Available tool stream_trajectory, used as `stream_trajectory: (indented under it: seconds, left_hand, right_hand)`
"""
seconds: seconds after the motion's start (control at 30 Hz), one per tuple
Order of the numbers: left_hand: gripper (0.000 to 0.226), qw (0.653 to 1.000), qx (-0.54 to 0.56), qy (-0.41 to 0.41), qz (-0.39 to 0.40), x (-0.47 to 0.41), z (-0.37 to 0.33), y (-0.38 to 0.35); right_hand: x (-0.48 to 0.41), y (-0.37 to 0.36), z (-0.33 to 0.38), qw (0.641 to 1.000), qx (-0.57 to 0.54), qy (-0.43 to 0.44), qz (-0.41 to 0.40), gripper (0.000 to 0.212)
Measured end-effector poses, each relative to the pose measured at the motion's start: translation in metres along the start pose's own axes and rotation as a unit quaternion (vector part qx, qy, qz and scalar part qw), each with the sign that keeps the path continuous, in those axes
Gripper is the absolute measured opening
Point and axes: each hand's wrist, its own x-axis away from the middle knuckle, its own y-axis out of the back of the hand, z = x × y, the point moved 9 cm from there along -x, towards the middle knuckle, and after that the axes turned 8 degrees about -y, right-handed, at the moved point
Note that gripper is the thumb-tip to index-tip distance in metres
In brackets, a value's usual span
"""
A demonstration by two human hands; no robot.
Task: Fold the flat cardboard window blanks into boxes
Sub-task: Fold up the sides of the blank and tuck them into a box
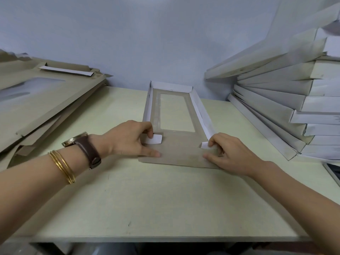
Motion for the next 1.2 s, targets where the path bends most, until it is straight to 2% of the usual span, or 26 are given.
stream_trajectory:
  seconds: [0.13,0.23,0.4,0.67,0.8,0.87,0.93,1.07,1.2]
  left_hand:
    - [0.086,0.995,-0.063,0.000,0.078,0.003,-0.008,-0.004]
    - [0.086,0.991,-0.096,-0.007,0.093,0.004,-0.012,-0.005]
    - [0.061,0.989,-0.132,-0.034,0.059,0.007,-0.020,-0.007]
    - [0.034,0.985,-0.162,-0.057,-0.011,0.007,-0.020,-0.009]
    - [0.022,0.988,-0.137,-0.063,-0.031,0.005,-0.016,-0.005]
    - [0.014,0.995,-0.079,-0.049,-0.045,0.005,-0.013,-0.002]
    - [0.004,0.998,-0.014,-0.026,-0.047,0.003,-0.009,0.000]
    - [0.021,0.999,0.020,-0.001,-0.029,-0.003,-0.004,0.000]
    - [0.011,0.997,0.042,0.031,-0.053,-0.005,0.003,0.006]
  right_hand:
    - [0.004,-0.008,-0.006,0.996,0.044,-0.024,0.077,0.063]
    - [0.007,-0.007,-0.001,0.992,0.085,-0.010,0.096,0.068]
    - [0.009,-0.002,0.008,0.989,0.122,0.008,0.078,0.053]
    - [0.005,-0.004,0.003,0.987,0.147,0.019,0.053,0.048]
    - [0.000,0.003,0.006,0.991,0.124,0.040,0.016,0.025]
    - [-0.004,0.007,0.005,0.994,0.100,0.035,0.005,0.012]
    - [-0.009,0.010,0.000,0.997,0.071,0.020,0.010,0.012]
    - [-0.017,0.017,-0.006,0.999,0.018,-0.015,0.024,0.013]
    - [-0.022,0.015,-0.017,0.995,-0.041,-0.073,0.059,0.019]
